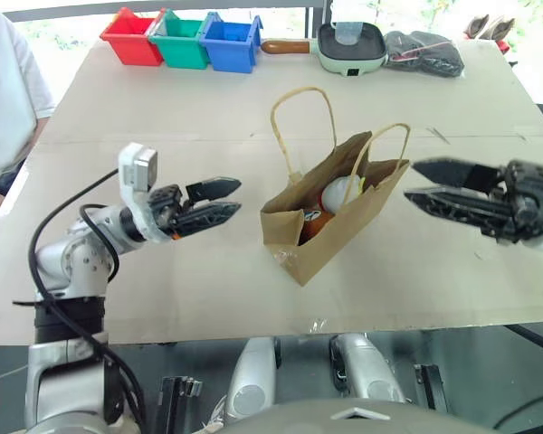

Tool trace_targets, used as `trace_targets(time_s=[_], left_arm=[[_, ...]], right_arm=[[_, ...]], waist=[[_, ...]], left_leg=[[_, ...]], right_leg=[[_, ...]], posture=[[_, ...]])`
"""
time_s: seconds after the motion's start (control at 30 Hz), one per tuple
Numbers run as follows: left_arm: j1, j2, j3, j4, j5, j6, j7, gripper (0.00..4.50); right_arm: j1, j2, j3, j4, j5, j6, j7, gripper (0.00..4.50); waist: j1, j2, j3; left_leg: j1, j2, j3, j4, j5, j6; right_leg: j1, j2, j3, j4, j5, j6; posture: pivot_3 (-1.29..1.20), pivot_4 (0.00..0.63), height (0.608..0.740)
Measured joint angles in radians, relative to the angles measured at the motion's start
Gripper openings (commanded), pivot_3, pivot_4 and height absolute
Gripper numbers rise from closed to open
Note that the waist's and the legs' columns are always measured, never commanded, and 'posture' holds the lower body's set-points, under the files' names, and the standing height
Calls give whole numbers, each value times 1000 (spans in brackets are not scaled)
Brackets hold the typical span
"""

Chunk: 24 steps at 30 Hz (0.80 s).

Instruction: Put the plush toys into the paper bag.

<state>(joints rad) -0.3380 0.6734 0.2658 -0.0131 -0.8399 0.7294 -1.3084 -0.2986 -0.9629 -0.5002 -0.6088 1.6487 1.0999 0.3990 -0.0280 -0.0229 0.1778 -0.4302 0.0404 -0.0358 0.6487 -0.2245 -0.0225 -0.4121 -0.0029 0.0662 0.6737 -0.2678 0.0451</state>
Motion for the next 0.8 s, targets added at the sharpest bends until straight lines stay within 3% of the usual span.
trace_targets(time_s=[0.1,0.17,0.27,0.37,0.5,0.8], left_arm=[[44,-24,-5,-72,-8,-1,30,4500],[61,-43,-20,-118,-11,-2,55,4500],[97,-73,-71,-200,-9,-12,90,4500],[118,-81,-88,-250,-4,-32,121,4500],[149,-76,-83,-286,4,-61,155,4500],[179,-143,-110,-331,135,-172,347,4500]], right_arm=[[99,-3,52,-92,-88,-18,26,803],[151,14,211,-157,-280,-64,61,65],[156,178,554,-106,-637,-219,112,65],[69,323,712,7,-825,-340,145,65],[-18,445,767,123,-943,-431,172,65],[-90,552,816,277,-1065,-509,269,65]], waist=[[0,0,0],[-3,-1,-1],[-9,-1,-1],[-12,-1,-1],[-9,-2,-1],[-1,-1,-1]], left_leg=[[1,0,0,1,0,0],[1,1,0,1,0,0],[1,0,1,2,0,0],[1,0,1,3,0,0],[1,0,0,3,0,0],[1,0,0,3,0,0]], right_leg=[[0,1,1,0,0,0],[0,2,1,0,0,0],[0,2,2,1,0,0],[-1,2,2,3,0,0],[-1,2,1,4,0,0],[0,1,1,4,0,0]], posture=[[0,150,740],[0,150,740],[0,150,740],[0,150,740],[0,150,740],[0,150,740]])
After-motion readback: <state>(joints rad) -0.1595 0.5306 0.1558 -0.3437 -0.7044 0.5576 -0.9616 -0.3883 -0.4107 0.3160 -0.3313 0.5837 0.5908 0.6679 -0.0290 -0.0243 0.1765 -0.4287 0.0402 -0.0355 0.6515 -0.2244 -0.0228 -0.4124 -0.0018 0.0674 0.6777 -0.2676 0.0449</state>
